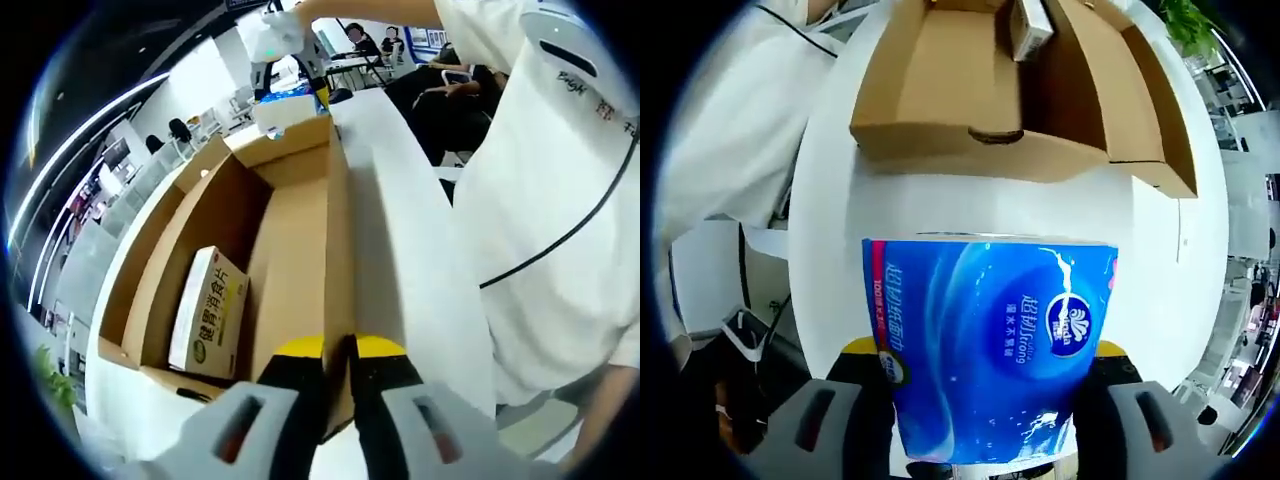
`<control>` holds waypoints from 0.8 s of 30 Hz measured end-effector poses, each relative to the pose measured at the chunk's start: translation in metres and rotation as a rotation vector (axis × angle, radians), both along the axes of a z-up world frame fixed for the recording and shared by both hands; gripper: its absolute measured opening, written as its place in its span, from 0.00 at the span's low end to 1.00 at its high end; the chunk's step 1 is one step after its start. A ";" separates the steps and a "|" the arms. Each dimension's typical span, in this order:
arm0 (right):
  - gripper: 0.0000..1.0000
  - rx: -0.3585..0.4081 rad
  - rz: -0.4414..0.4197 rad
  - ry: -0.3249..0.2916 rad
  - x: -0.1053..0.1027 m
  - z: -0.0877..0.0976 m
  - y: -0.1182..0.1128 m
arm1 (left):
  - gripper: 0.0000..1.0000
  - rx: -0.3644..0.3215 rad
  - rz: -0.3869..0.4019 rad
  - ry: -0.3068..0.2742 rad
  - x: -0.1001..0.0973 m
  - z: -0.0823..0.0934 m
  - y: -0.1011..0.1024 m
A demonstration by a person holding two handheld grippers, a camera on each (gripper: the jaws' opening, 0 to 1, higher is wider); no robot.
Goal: Operate the shoe box by opening the lid, removing the specified soft item, and placing it in the target area until the item is outside and the box remains undamaged.
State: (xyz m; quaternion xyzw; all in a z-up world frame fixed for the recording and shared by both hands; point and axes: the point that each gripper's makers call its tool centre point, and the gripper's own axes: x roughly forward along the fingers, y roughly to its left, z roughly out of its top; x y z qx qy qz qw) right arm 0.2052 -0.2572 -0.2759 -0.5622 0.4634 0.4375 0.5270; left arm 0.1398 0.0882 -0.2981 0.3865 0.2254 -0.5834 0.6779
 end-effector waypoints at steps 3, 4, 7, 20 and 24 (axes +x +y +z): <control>0.72 0.009 -0.018 -0.008 0.002 0.002 -0.002 | 0.07 -0.001 0.000 0.001 0.000 0.000 0.000; 0.72 0.011 -0.028 -0.007 0.002 0.001 -0.004 | 0.07 -0.001 0.000 0.001 0.000 0.000 0.000; 0.72 0.004 -0.040 0.001 0.000 0.000 -0.009 | 0.07 -0.003 0.001 0.001 0.000 0.000 0.000; 0.71 0.039 -0.041 -0.012 -0.003 0.007 -0.009 | 0.08 -0.003 0.001 0.000 0.000 0.000 0.000; 0.70 0.053 -0.036 -0.022 -0.002 0.008 -0.007 | 0.08 -0.002 0.002 -0.001 0.000 0.000 0.000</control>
